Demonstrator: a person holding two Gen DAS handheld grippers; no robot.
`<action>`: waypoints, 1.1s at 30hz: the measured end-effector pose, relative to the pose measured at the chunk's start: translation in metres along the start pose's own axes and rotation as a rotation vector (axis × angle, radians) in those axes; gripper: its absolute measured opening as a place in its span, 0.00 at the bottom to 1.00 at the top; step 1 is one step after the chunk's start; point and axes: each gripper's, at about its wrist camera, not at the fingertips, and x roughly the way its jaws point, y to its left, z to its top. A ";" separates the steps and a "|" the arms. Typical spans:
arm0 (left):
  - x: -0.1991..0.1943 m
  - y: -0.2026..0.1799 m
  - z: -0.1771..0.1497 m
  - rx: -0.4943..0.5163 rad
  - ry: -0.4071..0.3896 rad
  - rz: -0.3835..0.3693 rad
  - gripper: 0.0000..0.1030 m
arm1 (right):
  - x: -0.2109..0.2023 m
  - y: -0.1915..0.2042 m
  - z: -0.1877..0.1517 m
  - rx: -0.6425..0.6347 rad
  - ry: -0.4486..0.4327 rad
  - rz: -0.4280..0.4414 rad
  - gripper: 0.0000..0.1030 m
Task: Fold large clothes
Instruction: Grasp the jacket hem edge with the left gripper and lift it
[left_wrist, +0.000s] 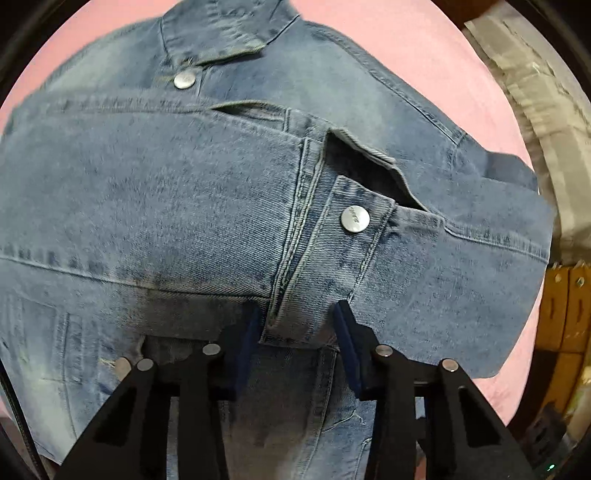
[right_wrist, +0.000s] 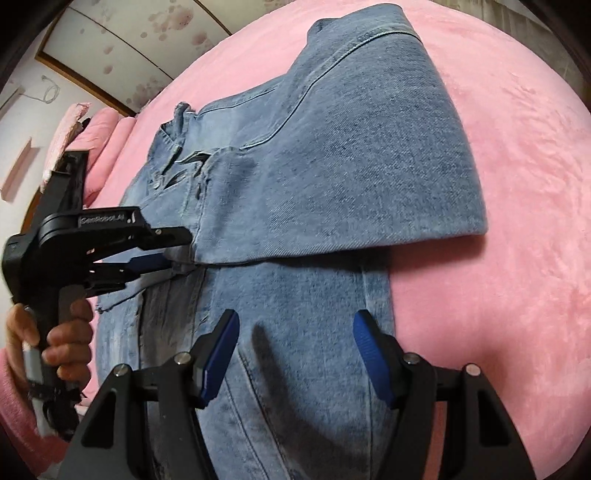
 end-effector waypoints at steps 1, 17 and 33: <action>-0.003 -0.003 0.000 0.006 -0.012 0.005 0.27 | 0.001 0.002 0.001 -0.007 -0.003 -0.014 0.62; -0.011 -0.061 0.010 0.020 -0.069 -0.139 0.09 | 0.009 0.008 0.008 -0.011 -0.026 -0.086 0.62; -0.255 -0.049 0.098 -0.013 -0.690 -0.323 0.09 | 0.007 0.008 0.056 0.123 -0.162 -0.225 0.62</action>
